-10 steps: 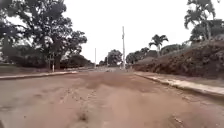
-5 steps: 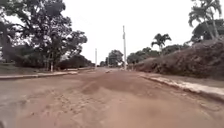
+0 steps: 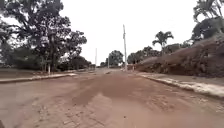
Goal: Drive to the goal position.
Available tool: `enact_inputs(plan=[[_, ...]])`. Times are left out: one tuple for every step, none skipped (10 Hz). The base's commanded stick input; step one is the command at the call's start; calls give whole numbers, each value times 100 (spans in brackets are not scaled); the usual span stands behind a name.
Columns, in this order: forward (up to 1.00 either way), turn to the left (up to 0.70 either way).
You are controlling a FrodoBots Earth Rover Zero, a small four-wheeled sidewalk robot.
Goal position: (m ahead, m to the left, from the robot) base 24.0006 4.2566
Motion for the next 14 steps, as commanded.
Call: enact_inputs(plan=[[100,0],[100,0],[100,0],[100,0],[100,0],[100,0],[100,0],[100,0],[100,0],[100,0],[100,0],[100,0],[100,0],[100,0]])
